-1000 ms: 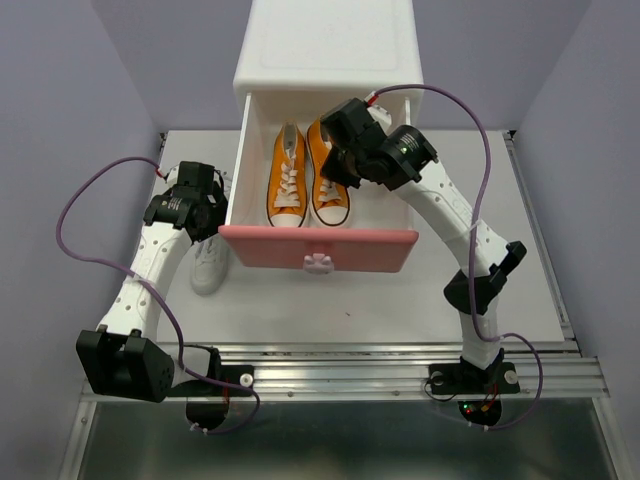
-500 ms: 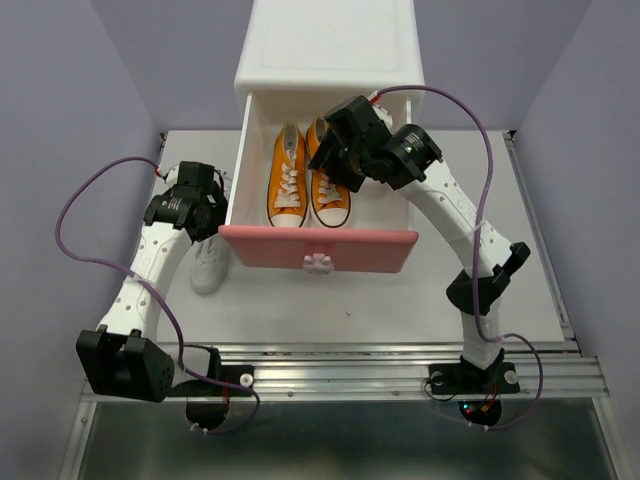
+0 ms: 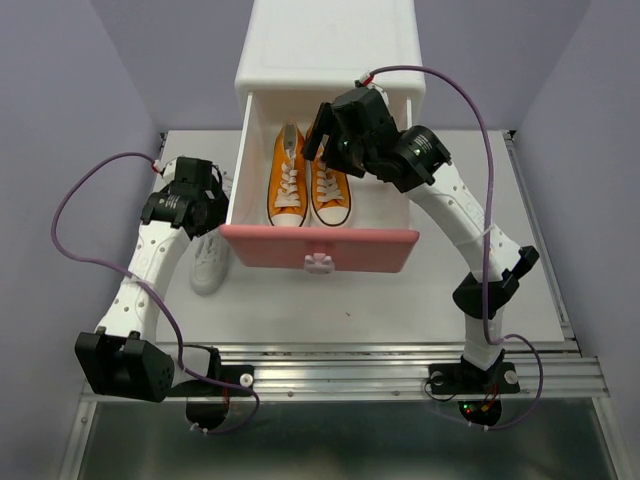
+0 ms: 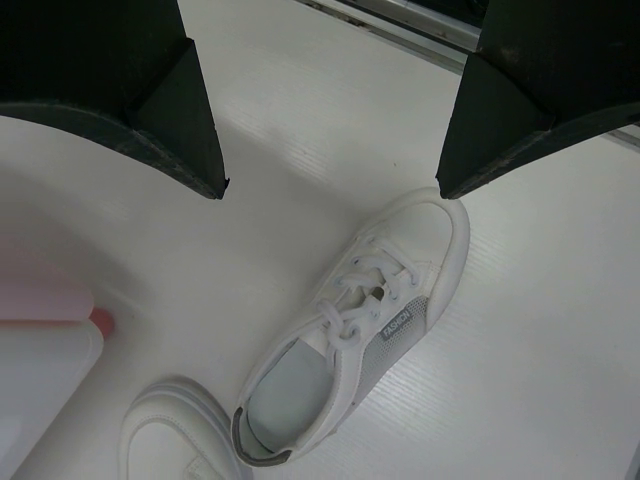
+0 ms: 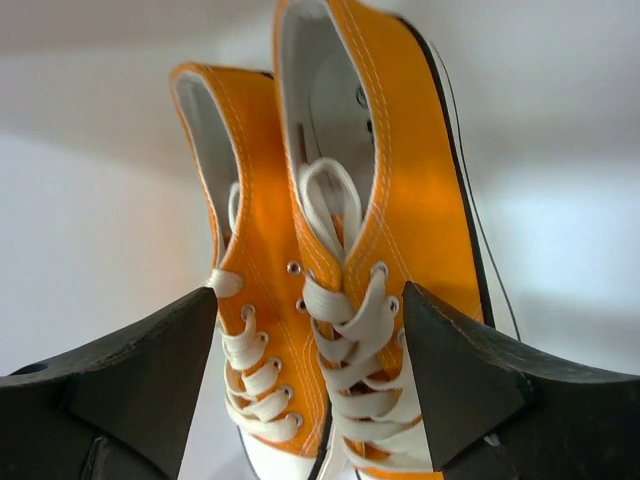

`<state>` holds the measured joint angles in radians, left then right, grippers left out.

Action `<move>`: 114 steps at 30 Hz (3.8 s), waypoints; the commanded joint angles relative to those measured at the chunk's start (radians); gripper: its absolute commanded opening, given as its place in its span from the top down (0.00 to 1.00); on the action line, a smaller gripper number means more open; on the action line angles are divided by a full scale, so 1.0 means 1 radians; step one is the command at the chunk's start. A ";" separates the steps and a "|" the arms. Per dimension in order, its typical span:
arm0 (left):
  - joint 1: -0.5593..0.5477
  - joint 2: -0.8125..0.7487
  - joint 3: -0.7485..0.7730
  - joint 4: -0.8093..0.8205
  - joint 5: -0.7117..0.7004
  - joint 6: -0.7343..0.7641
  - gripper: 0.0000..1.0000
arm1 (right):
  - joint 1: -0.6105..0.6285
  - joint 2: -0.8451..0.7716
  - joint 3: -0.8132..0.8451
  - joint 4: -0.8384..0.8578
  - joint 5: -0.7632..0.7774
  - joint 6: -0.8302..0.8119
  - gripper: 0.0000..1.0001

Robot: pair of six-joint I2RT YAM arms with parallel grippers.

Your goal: Place and organize the shoes in the shoe cabinet

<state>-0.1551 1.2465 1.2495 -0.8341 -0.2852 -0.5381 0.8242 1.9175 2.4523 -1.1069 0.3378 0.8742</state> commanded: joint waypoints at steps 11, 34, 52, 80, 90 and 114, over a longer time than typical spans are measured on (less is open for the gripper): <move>0.006 -0.052 0.025 -0.011 -0.034 -0.026 0.01 | 0.009 0.038 0.033 0.182 0.227 -0.399 0.23; 0.006 -0.076 -0.001 -0.007 -0.032 -0.048 0.01 | 0.009 0.035 -0.024 0.071 0.198 -0.241 0.99; 0.006 -0.070 -0.009 -0.010 -0.031 -0.060 0.01 | 0.050 0.043 0.022 0.015 0.188 -0.172 0.99; 0.006 -0.061 0.001 -0.020 -0.037 -0.063 0.01 | 0.027 0.095 0.028 0.280 0.287 -0.222 0.99; 0.006 -0.064 -0.002 -0.020 -0.037 -0.071 0.01 | 0.018 0.098 0.046 0.344 0.299 -0.294 0.99; 0.006 -0.084 -0.007 -0.025 -0.029 -0.095 0.01 | 0.000 -0.064 -0.161 0.358 0.305 -0.276 0.23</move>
<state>-0.1551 1.1954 1.2499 -0.8524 -0.2966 -0.6231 0.8429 1.9308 2.3058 -0.7975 0.5800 0.6243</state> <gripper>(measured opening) 0.986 0.732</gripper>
